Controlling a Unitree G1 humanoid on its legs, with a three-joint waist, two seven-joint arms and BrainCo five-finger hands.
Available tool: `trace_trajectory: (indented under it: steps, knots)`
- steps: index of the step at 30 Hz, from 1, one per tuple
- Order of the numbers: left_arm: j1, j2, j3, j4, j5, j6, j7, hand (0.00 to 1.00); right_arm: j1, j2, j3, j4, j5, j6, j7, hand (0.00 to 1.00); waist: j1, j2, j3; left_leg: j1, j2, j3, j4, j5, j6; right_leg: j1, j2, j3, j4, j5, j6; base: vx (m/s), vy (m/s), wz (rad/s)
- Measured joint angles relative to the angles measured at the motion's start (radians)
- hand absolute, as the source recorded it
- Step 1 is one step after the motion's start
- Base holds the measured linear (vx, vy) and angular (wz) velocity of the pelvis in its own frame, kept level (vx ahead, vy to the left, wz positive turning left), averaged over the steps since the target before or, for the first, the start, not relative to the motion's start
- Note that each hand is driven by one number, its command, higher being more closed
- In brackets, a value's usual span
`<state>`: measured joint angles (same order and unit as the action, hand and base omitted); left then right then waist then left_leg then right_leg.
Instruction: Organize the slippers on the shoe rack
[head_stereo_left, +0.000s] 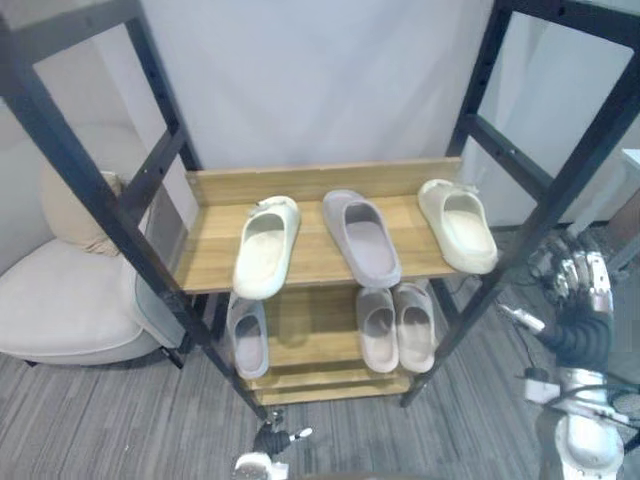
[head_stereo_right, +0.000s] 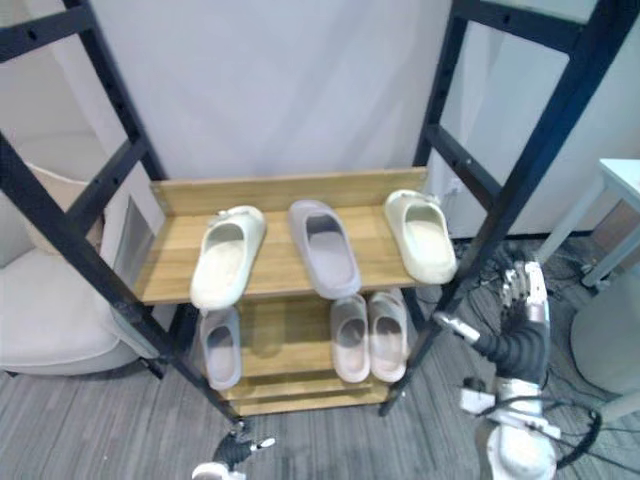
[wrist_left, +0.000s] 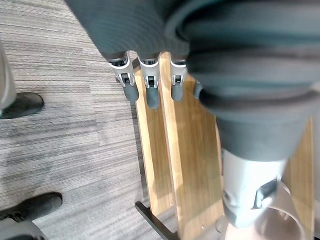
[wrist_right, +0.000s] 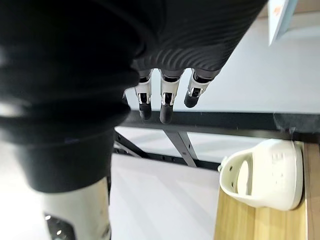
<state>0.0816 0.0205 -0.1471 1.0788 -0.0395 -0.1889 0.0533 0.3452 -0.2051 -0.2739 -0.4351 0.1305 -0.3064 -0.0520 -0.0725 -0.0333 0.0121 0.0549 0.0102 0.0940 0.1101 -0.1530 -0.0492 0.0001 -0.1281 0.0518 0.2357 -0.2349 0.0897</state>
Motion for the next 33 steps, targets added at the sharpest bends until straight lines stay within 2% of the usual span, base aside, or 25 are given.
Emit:
trace_trajectory:
  steps: [8,11,12,16,27,33]
  knots:
    - [-0.025,0.036,-0.031,0.041,0.019,0.006,-0.017,0.00,-0.218,-0.165,0.011,0.267,0.045,0.019,-0.013,0.00,0.003,0.008,-0.004,-0.039,-0.002,-0.049,-0.001,0.013,0.013,0.007,0.002,-0.031,-0.063,0.041,-0.005,0.00,0.005,0.09]
    - [-0.034,0.044,-0.037,0.040,0.019,0.008,-0.017,0.00,-0.326,-0.224,0.071,0.367,0.049,0.039,-0.017,0.00,0.011,0.002,0.007,-0.041,-0.003,-0.065,-0.006,0.022,0.018,0.022,0.003,-0.041,-0.089,0.058,-0.008,-0.01,0.002,0.06]
    - [-0.035,0.045,-0.039,0.040,0.019,0.008,-0.017,0.00,-0.350,-0.232,0.083,0.388,0.052,0.043,-0.019,0.00,0.014,0.007,0.006,-0.042,-0.003,-0.067,-0.008,0.024,0.018,0.023,0.003,-0.043,-0.093,0.061,-0.010,-0.02,0.005,0.12]
    - [-0.053,0.046,-0.042,0.040,0.018,0.010,-0.017,0.00,-0.468,-0.238,0.101,0.472,0.067,0.063,-0.027,0.00,0.018,0.001,0.030,-0.048,-0.004,-0.084,-0.038,0.053,0.017,0.018,0.004,-0.057,-0.108,0.076,-0.012,-0.04,-0.002,0.12]
    - [-0.061,0.044,-0.048,0.037,0.018,0.022,-0.017,0.00,-0.590,-0.252,0.172,0.512,0.065,0.086,-0.030,0.00,0.023,0.006,0.047,-0.052,-0.003,-0.114,-0.053,0.074,0.016,0.035,0.007,-0.084,-0.136,0.093,-0.017,-0.01,-0.004,0.07]
    - [-0.067,0.044,-0.049,0.033,0.017,0.027,-0.017,0.00,-0.710,-0.254,0.231,0.612,0.065,0.117,-0.033,0.00,0.036,0.004,0.059,-0.048,-0.003,-0.112,-0.063,0.081,0.017,0.034,0.008,-0.081,-0.140,0.101,-0.019,0.00,0.000,0.00]
